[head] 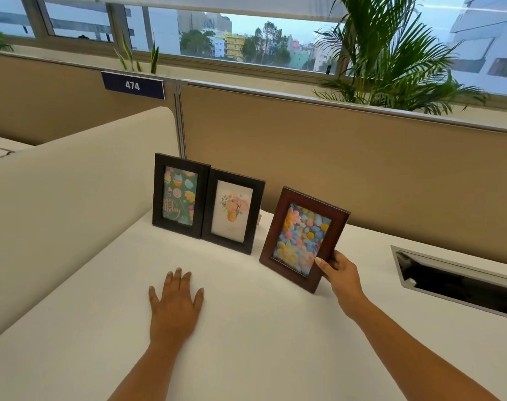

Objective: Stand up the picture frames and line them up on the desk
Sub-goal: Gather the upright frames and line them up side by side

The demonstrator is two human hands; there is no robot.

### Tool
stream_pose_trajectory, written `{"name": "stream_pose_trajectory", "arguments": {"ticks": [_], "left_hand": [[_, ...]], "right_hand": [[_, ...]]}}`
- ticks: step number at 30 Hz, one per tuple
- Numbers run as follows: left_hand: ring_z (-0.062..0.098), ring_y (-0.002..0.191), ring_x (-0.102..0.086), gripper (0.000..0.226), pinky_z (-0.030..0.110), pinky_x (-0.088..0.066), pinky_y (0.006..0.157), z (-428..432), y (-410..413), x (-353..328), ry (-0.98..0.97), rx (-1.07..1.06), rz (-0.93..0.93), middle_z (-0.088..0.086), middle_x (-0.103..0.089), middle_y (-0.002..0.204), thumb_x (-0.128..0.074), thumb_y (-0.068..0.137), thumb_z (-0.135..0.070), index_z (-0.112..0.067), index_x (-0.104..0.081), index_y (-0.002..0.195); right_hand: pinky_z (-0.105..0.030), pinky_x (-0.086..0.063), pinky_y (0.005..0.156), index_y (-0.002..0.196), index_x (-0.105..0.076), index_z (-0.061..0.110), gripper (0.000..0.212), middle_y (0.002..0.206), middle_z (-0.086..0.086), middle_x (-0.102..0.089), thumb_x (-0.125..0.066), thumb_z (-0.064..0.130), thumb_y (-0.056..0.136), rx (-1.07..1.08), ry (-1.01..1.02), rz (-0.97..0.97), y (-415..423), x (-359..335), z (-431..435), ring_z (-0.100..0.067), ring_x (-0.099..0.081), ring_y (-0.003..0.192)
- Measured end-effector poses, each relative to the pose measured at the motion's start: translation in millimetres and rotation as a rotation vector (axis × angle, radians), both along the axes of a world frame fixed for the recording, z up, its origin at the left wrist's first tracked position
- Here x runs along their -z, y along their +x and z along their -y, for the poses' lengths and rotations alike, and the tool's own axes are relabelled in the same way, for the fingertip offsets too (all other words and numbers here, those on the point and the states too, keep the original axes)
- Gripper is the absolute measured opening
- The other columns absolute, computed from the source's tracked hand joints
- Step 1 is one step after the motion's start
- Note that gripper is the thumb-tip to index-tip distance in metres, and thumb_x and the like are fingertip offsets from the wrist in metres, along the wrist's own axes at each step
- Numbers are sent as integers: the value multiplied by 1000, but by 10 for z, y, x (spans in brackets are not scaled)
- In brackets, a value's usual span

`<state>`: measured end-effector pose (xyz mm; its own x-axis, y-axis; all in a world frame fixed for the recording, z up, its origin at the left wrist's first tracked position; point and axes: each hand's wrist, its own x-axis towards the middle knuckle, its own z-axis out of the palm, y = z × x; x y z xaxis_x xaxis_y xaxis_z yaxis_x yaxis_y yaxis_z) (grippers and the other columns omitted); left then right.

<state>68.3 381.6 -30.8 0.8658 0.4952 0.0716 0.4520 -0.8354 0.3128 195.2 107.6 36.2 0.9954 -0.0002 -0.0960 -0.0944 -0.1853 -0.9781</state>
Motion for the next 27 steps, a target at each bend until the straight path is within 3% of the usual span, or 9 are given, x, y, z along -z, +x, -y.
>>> {"name": "stream_pose_trajectory", "arguments": {"ticks": [8, 14, 24, 27], "left_hand": [[15, 146, -10, 55, 48, -4, 118, 5, 9, 38, -4, -22, 21, -1, -17, 157, -28, 96, -45, -22, -22, 145], [15, 146, -11, 55, 47, -5, 118, 7, 14, 32, 24, -34, 24, -1, -18, 157, -28, 96, -45, -22, -23, 145], [15, 146, -10, 55, 47, -5, 118, 19, 4, 34, 39, -32, 7, -1, -17, 157, -26, 96, -46, -22, -21, 145], [15, 146, -12, 67, 47, -6, 118, 30, -5, 21, 74, -35, -6, -1, -18, 157, -5, 88, -54, -23, -21, 145]], "right_hand": [[-34, -47, 88, 130, -43, 13, 48, 112, 2, -53, -59, 23, 86, 70, 52, 48, -2, 260, -81, -15, -51, 103], [-28, -46, 85, 112, -54, 15, 29, 107, -2, -58, -61, 15, 85, 183, 64, 113, -193, 519, -104, -17, -55, 97], [-42, -44, 99, 127, -52, 5, 46, 124, -14, -61, -63, 14, 83, 178, 51, 91, -57, 522, -168, -26, -58, 110], [-42, -42, 101, 128, -50, 5, 47, 127, -14, -60, -62, 14, 84, 166, 41, 89, -39, 518, -184, -29, -56, 115]]}}
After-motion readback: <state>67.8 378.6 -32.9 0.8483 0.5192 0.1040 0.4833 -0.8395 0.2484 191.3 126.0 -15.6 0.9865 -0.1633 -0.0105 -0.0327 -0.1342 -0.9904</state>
